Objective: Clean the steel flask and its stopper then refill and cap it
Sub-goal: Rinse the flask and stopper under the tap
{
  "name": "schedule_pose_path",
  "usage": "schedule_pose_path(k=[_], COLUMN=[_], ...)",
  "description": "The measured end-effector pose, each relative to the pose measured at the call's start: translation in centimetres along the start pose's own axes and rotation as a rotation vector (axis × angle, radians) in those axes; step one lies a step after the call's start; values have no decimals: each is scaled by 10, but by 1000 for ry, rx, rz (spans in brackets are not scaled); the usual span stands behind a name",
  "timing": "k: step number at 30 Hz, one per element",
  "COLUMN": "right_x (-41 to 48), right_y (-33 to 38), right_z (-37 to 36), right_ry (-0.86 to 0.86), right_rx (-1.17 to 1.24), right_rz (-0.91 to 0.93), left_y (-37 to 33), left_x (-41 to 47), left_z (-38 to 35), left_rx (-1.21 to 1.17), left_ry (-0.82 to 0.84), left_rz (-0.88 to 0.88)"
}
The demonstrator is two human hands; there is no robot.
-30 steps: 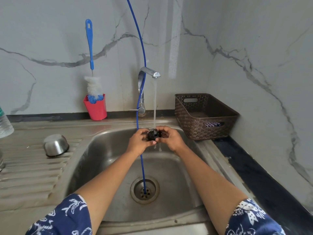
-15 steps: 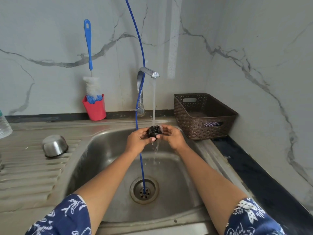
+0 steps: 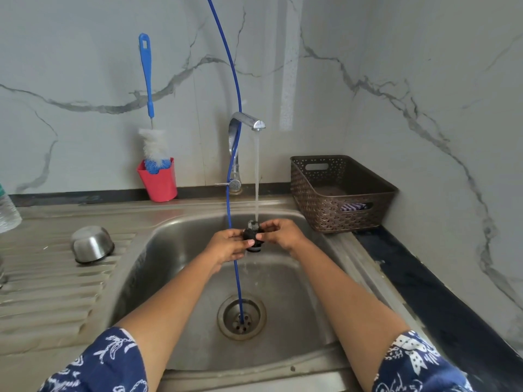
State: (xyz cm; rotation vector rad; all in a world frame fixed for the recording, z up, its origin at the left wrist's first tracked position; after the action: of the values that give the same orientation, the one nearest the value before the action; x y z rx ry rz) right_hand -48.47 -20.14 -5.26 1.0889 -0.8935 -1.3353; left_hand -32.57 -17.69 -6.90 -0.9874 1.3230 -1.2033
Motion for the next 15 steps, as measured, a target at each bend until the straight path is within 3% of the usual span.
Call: schedule_pose_path(k=[6,11,15], right_x=[-5,-14,-27], right_y=[14,31,61], right_z=[9,-11,-20], right_ry=[-48,46,59], right_rx=[27,-59,-157], right_rz=[48,52,177], left_y=[-18,-27,-50], left_x=[-8,-27,-44], left_z=[-13,13,30], left_rx=[-8,101,169], left_ry=[-51,-64,-96], left_rz=[-73,-54,-179])
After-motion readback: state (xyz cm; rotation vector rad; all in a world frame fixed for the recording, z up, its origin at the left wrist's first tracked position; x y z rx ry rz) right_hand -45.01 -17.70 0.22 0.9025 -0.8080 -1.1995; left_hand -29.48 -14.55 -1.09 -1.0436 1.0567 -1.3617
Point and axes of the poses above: each hand's wrist, its own x-axis towards the middle knuckle, its own z-axis out of the back of the hand, y = z × x, the point moved 7 cm from there along x, towards the middle knuckle, and after that the axes turned 2 degrees about -z, right-handed, at the moved point
